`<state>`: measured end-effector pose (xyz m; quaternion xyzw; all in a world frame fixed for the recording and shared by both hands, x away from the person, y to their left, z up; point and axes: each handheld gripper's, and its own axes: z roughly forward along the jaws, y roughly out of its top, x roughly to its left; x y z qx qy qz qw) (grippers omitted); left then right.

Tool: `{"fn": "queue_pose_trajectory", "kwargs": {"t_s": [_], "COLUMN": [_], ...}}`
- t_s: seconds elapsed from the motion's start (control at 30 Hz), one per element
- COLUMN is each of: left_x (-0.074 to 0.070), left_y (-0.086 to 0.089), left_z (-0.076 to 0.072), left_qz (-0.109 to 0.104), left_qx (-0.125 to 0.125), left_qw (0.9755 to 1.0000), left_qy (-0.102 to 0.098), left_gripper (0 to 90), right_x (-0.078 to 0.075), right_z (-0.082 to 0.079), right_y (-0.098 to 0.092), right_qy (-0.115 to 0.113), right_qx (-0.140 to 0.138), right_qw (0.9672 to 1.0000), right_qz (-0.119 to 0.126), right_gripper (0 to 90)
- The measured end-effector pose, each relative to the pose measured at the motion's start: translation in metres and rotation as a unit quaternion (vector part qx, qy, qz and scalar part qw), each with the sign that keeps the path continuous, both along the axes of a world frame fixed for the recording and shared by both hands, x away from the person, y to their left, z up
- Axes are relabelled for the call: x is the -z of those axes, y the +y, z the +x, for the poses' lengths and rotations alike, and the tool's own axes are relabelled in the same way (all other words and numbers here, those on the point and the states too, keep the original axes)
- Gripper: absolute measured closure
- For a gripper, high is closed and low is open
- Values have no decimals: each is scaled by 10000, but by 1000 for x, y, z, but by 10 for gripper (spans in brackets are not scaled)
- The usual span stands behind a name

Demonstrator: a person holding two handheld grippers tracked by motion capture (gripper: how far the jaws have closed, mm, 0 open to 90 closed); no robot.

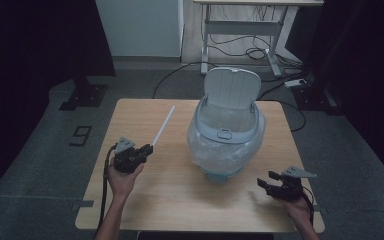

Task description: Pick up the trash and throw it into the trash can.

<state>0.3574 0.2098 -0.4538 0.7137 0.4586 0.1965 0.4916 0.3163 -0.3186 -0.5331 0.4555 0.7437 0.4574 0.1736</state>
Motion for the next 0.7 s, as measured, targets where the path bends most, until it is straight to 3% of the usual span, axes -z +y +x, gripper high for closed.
{"fn": "queue_pose_trajectory", "kwargs": {"t_s": [0.3,0.7], "left_x": [-13,-29], "left_y": [4,1], "left_z": [-7,-17], "left_qz": [-212,-343], "left_qx": [102,300], "left_qw": [9996,9980], "left_qy": [-181,-433], "left_gripper": [796,796], "right_x": [1,1], "right_z": [0,0], "right_y": [0,0], "right_qy": [4,1], "right_qx": [0,1], "right_qw": [10000,10000], "right_qz": [-14,-52], "right_gripper": [345,345]}}
